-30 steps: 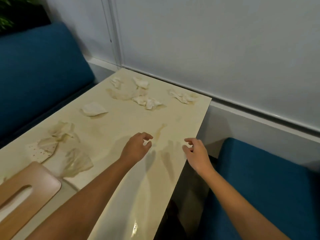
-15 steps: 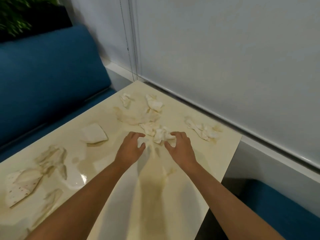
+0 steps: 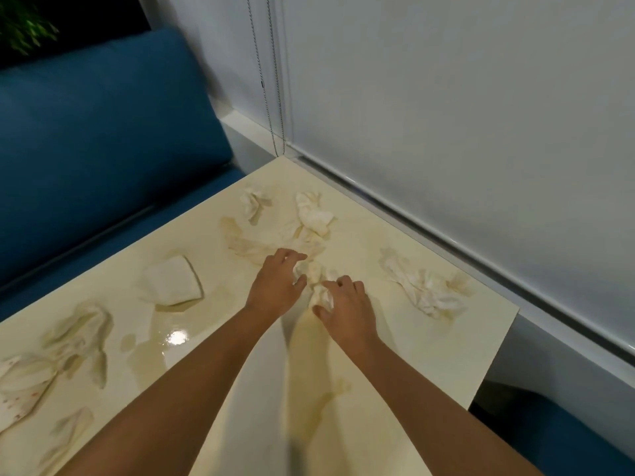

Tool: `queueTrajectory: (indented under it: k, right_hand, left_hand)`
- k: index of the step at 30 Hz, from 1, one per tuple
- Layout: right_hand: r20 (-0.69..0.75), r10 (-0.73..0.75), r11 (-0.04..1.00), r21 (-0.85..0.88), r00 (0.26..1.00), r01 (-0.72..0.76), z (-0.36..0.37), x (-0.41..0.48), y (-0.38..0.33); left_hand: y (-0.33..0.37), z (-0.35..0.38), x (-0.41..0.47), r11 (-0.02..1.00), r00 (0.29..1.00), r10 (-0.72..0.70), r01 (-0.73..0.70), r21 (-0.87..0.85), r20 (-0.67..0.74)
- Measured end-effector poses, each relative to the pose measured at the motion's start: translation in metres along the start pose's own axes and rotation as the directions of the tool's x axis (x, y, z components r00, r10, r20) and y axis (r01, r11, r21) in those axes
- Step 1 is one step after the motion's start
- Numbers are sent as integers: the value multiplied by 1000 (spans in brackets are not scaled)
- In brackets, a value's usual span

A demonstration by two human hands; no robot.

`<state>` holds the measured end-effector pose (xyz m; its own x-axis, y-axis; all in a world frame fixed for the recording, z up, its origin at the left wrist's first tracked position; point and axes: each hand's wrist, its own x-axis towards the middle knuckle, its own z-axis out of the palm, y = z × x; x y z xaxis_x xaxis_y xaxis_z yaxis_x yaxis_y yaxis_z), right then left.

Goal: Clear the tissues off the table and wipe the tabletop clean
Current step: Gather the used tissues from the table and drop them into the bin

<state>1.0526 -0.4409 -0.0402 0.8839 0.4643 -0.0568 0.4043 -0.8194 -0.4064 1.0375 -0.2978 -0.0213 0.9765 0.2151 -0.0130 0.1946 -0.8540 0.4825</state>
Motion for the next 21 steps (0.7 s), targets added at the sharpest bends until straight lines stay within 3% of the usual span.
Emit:
queueTrajectory:
  k: [6, 10, 14, 21]
  right_hand:
    - [56, -60, 998, 34, 997, 58, -5, 5, 6]
    - [61, -58, 994, 91, 996, 52, -8, 1, 13]
    - [12, 6, 979, 204, 1000, -9, -18, -11, 16]
    - [-64, 88, 947, 315, 994, -63, -34, -46, 4]
  left_hand:
    - [5, 13, 3, 963, 991, -53, 19, 269, 120]
    - [6, 19, -7, 927, 993, -62, 20, 375, 101]
    - [1, 19, -24, 949, 995, -64, 35, 313, 83]
    - [-13, -2, -70, 999, 1000, -27, 27, 22, 0]
